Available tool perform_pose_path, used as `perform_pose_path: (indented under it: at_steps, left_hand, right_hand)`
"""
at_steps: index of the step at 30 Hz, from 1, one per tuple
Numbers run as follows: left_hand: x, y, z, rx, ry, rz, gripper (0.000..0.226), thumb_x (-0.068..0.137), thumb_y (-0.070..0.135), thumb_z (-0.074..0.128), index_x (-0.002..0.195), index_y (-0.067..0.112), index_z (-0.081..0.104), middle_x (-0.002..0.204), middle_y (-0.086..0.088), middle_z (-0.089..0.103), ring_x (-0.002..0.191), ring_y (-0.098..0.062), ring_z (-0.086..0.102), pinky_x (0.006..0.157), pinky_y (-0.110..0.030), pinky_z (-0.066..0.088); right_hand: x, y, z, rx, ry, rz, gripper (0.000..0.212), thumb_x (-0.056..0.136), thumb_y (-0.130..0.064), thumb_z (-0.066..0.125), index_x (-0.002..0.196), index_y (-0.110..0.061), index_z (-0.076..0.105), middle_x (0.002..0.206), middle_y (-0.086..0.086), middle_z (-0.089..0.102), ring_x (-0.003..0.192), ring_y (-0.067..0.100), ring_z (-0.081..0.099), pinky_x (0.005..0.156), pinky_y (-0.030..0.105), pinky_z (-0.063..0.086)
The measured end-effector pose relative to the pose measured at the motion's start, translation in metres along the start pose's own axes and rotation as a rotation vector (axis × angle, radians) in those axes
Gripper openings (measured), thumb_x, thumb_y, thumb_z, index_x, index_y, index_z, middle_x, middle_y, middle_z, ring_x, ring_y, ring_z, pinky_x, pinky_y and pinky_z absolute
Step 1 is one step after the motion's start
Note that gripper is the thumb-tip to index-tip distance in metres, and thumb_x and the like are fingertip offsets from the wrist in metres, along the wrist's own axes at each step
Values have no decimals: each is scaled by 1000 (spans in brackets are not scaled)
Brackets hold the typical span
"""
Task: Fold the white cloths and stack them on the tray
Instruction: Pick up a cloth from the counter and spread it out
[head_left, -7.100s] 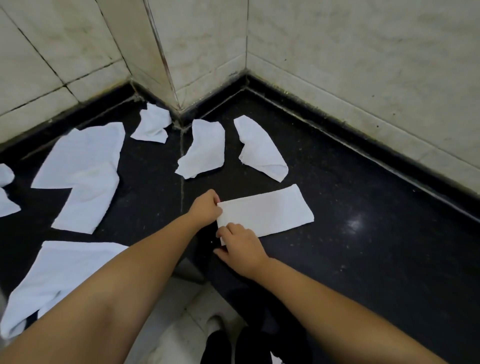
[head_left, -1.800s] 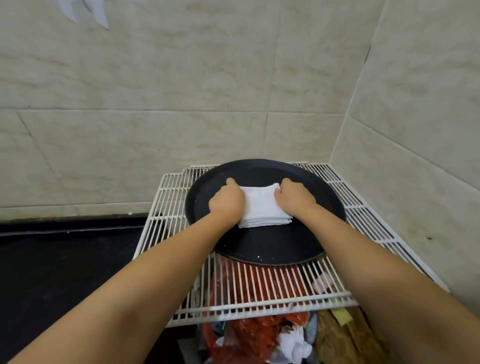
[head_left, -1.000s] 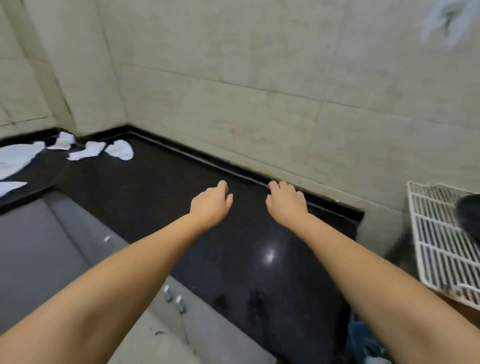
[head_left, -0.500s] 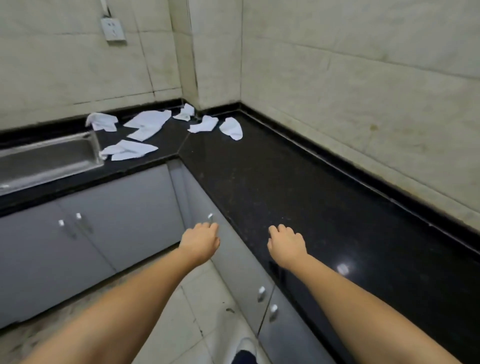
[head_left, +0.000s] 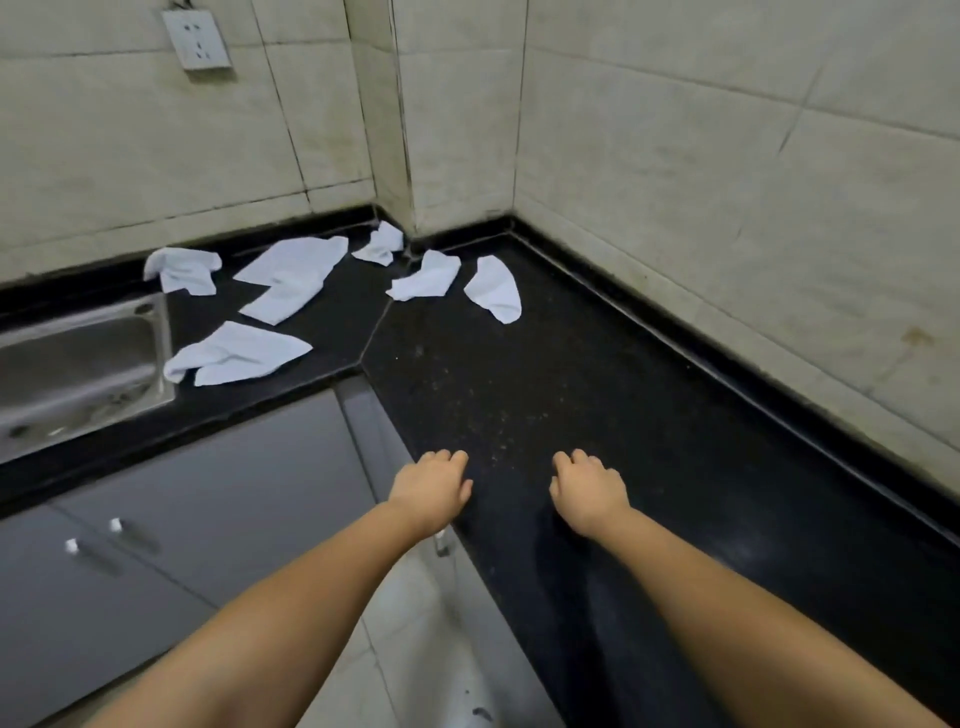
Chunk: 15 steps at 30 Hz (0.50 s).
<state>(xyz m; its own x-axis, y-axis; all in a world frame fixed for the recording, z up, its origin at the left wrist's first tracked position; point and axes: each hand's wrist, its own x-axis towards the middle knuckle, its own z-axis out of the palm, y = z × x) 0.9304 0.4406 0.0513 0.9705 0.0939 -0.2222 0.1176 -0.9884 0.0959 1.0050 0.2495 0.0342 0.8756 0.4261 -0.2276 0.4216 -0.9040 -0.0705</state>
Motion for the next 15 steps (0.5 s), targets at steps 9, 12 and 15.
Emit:
perform_pose_path:
  at_steps: [9, 12, 15]
  left_hand:
    - [185, -72, -26, 27, -74, 144, 34, 100, 33, 36, 125, 11, 43, 126, -11, 51, 119, -30, 48, 91, -42, 42]
    - [255, -99, -39, 22, -79, 201, 33, 99, 32, 37, 124, 12, 44, 126, -9, 51, 119, -28, 48, 93, -42, 42]
    - [315, -124, -49, 24, -82, 273, 30, 99, 31, 38, 120, 12, 46, 122, -9, 53, 114, -27, 50, 90, -40, 42]
  right_hand:
    - [175, -21, -22, 80, 35, 116, 33, 100, -26, 35, 129, -13, 44, 128, 8, 48, 118, 28, 47, 92, 39, 41]
    - [234, -35, -23, 127, 22, 201, 31, 99, -25, 35, 126, -13, 46, 126, 8, 48, 117, 28, 47, 92, 39, 41]
    - [285, -50, -30, 142, -7, 263, 29, 99, -24, 36, 123, -13, 48, 125, 8, 48, 117, 27, 47, 92, 39, 40]
